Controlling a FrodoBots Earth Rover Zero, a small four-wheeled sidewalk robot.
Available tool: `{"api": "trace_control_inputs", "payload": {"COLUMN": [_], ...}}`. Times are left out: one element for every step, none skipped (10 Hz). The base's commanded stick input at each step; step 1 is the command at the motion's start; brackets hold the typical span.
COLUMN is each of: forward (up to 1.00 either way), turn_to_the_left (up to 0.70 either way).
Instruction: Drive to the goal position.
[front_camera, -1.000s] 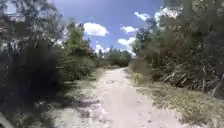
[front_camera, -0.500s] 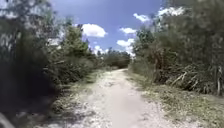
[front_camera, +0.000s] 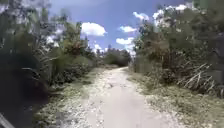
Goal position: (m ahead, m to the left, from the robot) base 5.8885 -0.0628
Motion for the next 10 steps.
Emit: {"api": "trace_control_inputs", "payload": {"forward": [0.7,0.7,0.7,0.7,0.7,0.7,0.7,0.7,0.7,0.7], "turn_to_the_left": [0.0,0.0,0.0,0.0,0.0,0.0,0.0,0.0,0.0,0.0]}}
